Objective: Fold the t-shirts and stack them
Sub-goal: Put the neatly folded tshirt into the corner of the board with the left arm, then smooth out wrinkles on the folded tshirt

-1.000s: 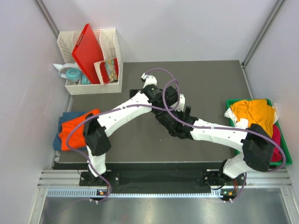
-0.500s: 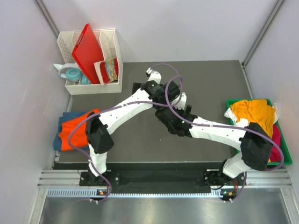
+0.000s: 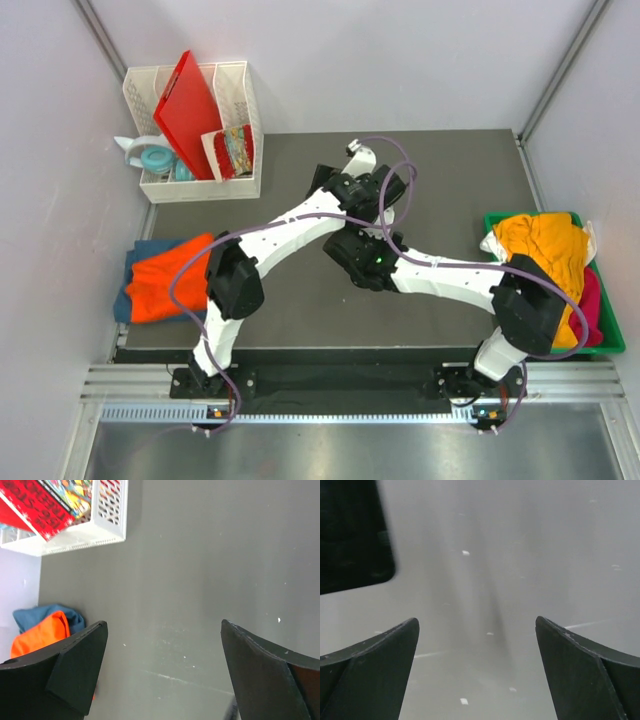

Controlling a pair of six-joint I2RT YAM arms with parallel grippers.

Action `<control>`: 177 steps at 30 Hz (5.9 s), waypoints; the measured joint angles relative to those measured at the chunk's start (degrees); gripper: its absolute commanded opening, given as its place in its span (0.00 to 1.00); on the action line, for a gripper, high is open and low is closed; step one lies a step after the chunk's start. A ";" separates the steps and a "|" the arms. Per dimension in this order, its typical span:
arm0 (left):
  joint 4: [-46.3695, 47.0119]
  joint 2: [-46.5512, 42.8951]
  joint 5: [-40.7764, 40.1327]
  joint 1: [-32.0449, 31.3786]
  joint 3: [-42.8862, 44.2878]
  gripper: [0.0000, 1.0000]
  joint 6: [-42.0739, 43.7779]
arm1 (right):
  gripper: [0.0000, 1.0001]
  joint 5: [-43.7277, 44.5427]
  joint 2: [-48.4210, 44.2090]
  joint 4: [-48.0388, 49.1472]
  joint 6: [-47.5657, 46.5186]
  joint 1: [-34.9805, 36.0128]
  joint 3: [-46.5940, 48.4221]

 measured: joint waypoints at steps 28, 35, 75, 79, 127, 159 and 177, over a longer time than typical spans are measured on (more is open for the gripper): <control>28.55 -19.02 22.45 24.57 -25.83 0.99 19.04 | 1.00 3.23 -6.34 1.92 -20.24 -1.64 8.09; 30.75 -30.95 26.97 32.26 -27.23 0.99 23.50 | 1.00 2.97 -6.84 0.37 -21.16 -4.11 7.93; 0.11 -31.69 62.58 105.46 -41.42 0.86 42.07 | 1.00 -7.37 -4.13 1.36 -28.87 -9.31 9.60; 0.42 -31.23 64.06 105.37 -44.44 0.86 42.97 | 1.00 -7.89 -3.74 1.16 -28.81 -9.31 9.60; 23.80 -48.22 79.76 94.14 -59.06 0.00 50.36 | 1.00 -7.23 0.22 -1.95 -22.14 -5.81 10.23; 29.79 -29.83 59.04 102.86 -54.42 0.39 56.04 | 1.00 -5.05 -4.02 -1.51 -19.19 -5.77 2.34; 27.69 -42.64 78.12 101.53 -48.15 0.00 53.18 | 1.00 -6.16 -4.02 -1.51 -18.71 -5.77 2.34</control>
